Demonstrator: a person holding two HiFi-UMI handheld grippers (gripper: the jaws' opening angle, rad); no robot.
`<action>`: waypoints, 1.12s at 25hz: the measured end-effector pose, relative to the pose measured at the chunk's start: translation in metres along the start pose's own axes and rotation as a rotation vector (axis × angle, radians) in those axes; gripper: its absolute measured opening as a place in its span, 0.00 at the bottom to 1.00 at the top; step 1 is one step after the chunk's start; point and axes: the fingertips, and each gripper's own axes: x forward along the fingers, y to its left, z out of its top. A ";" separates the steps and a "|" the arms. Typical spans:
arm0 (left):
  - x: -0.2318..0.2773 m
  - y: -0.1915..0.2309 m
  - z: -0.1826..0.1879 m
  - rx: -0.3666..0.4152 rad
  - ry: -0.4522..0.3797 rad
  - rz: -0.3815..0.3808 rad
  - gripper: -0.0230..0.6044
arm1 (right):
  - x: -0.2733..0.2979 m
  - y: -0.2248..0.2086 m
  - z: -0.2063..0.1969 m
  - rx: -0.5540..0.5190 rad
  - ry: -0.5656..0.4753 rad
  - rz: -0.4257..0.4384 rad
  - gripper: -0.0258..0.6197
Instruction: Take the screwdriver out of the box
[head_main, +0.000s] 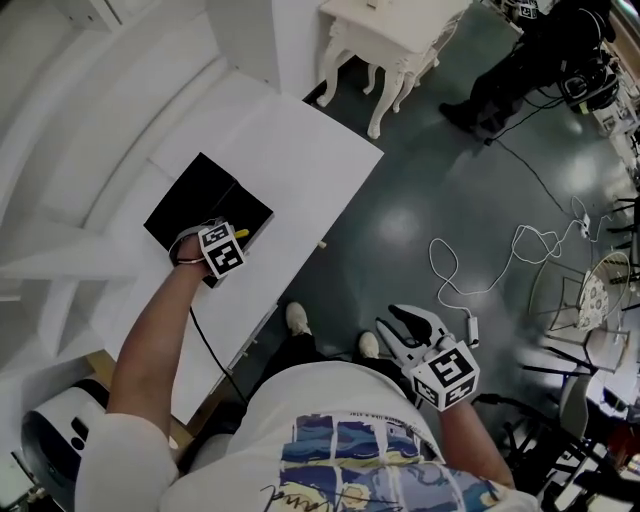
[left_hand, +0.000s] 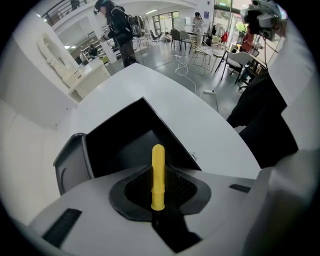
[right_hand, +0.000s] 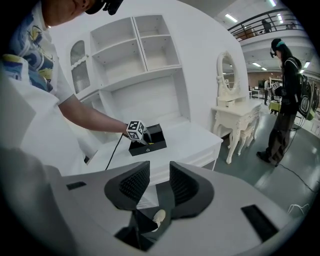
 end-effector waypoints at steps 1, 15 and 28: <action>-0.004 0.002 0.000 -0.016 -0.006 0.012 0.17 | -0.001 -0.001 0.000 -0.007 -0.001 0.006 0.26; -0.097 0.016 0.019 -0.304 -0.174 0.208 0.17 | -0.022 -0.020 -0.002 -0.089 -0.030 0.093 0.23; -0.214 -0.059 0.081 -0.605 -0.498 0.424 0.16 | -0.055 -0.042 -0.013 -0.205 -0.092 0.226 0.10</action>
